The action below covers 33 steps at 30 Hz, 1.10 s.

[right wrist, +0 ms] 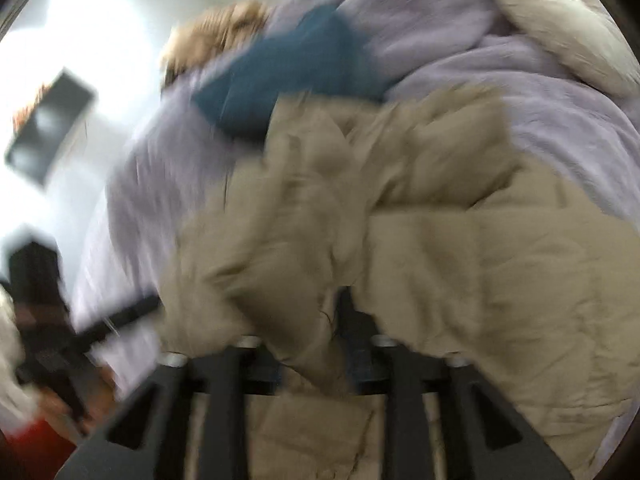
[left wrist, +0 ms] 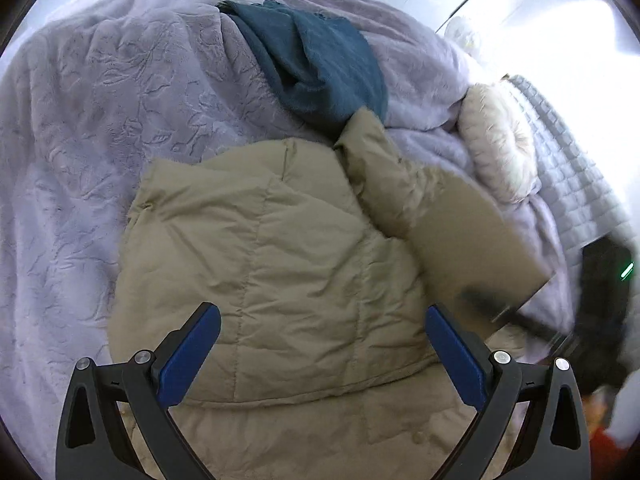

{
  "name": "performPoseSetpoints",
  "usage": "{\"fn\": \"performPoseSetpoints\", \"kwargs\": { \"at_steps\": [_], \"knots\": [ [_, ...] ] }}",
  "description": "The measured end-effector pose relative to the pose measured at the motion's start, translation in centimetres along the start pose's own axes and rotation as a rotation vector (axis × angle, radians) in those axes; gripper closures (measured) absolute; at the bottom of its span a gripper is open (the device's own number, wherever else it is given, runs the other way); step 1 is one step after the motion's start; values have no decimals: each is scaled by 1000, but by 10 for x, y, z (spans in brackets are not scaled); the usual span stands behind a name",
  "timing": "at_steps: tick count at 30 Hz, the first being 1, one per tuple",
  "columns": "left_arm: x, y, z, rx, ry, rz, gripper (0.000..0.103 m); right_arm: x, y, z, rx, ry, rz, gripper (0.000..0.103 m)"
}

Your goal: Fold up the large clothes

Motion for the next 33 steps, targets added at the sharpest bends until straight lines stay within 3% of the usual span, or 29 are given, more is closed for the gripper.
{"fn": "performPoseSetpoints", "kwargs": {
  "at_steps": [1, 3, 6, 11, 17, 18, 19, 20, 21, 22, 23, 26, 29, 33],
  "knots": [
    [0, 1, 0, -17, -4, 31, 1, 8, -7, 9, -16, -38, -9, 43],
    [5, 4, 1, -49, -38, 100, 1, 13, -9, 25, 1, -75, -35, 43],
    [16, 15, 8, -17, -83, 130, 1, 0, 13, 46, 83, -98, -33, 43],
    [48, 31, 25, -1, -172, 161, 1, -53, 110, 88, 375, -85, 33, 43],
    [77, 39, 31, -5, -192, 108, 2, -104, 208, 111, 683, 35, 65, 43],
    [80, 41, 31, 6, -192, 97, 7, -105, 216, 109, 712, 58, 68, 43],
    [83, 41, 31, 20, -193, 90, 33, -107, 228, 108, 747, 83, 74, 43],
    [86, 43, 31, 43, -206, 81, 65, -108, 235, 107, 776, 102, 74, 45],
    [89, 45, 33, 60, -227, 67, 79, -109, 242, 105, 796, 117, 64, 52],
    [88, 43, 34, 59, -229, 67, 85, -109, 246, 103, 802, 124, 62, 78],
    [84, 43, 35, 55, -214, 71, 85, -108, 248, 100, 791, 117, 70, 89],
    [72, 38, 44, 81, -179, 38, 85, -103, 246, 87, 705, 98, 98, 90],
    [76, 22, 58, 58, -200, 4, 85, -83, 241, 82, 617, 52, 135, 90],
    [73, 14, 54, 0, -201, -4, 85, -70, 244, 88, 632, 26, 152, 90]
  ]
}}
Point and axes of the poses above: each gripper's, at about its wrist camera, not at the fingertips, and x roughly the way its jaws point, y to its right, z to its underside, the point moved 5 cm from there along x, roughly the way its jaws point, and after that the axes turned 7 degrees about y, right-handed, at the moved point
